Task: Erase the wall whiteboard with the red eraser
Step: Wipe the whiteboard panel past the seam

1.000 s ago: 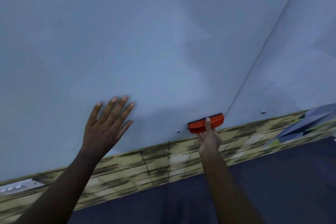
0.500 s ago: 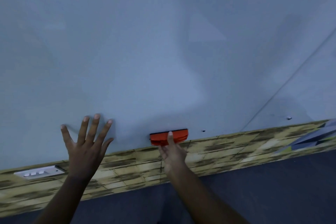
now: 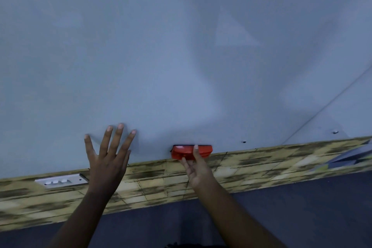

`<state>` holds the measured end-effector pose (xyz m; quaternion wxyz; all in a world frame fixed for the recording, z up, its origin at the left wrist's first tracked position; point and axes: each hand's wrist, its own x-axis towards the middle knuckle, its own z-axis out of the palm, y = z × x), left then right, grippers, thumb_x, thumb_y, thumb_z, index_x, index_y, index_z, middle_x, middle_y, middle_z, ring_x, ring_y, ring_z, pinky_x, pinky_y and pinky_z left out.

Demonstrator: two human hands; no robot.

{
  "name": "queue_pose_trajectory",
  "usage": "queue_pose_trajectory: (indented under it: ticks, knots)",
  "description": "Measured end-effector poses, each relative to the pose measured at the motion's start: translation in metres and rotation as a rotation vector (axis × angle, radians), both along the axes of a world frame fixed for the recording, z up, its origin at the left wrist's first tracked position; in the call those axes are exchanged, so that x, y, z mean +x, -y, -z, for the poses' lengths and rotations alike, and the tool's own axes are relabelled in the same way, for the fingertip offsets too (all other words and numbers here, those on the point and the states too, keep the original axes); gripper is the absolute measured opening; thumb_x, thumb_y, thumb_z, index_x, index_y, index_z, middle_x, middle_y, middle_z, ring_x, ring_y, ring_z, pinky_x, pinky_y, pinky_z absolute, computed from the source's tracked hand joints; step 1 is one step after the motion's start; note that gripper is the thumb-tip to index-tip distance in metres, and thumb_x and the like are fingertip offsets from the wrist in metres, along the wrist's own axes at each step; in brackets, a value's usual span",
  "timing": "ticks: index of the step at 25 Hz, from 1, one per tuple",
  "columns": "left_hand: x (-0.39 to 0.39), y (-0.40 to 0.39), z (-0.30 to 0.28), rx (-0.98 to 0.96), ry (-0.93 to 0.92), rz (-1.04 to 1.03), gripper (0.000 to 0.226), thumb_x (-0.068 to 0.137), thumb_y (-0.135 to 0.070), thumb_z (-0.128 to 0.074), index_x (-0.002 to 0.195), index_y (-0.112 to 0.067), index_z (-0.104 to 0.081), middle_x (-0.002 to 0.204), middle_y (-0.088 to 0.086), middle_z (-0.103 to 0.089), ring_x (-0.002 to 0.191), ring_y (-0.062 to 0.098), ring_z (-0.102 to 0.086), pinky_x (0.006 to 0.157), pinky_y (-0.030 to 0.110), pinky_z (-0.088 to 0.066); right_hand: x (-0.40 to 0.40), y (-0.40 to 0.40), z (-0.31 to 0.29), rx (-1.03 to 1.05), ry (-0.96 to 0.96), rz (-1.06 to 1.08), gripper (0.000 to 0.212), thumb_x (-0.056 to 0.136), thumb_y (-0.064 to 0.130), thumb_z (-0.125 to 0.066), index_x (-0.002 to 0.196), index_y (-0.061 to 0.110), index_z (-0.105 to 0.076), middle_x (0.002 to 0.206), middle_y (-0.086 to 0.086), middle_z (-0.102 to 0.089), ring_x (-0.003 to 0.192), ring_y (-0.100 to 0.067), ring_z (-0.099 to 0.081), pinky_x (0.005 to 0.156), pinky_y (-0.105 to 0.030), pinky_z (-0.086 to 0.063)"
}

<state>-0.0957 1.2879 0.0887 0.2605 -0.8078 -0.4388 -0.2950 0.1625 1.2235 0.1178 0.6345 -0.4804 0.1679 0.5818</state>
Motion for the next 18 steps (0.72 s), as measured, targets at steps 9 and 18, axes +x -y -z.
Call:
queue_pose_trajectory:
  ticks: [9,18]
  knots:
    - [0.021,0.011,0.002,0.006,0.243,-0.033,0.055,0.102,-0.021,-0.068,0.154,-0.01,-0.054,0.163,0.016,-0.039,0.147,0.039,-0.041,0.112,0.064,-0.039,0.044,0.009,-0.067,0.156,0.217,-0.008,0.052,0.084,0.029,-0.081,0.119,-0.004,-0.06,0.122,-0.031,-0.067,0.112,-0.045,-0.07,0.083,-0.042,-0.063]
    - [0.052,0.048,0.035,-0.32,0.207,-0.081,0.062,0.096,-0.027,-0.062,0.155,-0.012,-0.051,0.157,0.019,-0.043,0.143,0.043,-0.044,0.103,0.062,-0.043,0.036,0.008,0.028,-0.081,0.318,-0.02,0.05,0.09,0.012,-0.078,0.127,-0.012,-0.055,0.118,-0.029,-0.065,0.1,-0.039,-0.069,0.071,-0.049,-0.065]
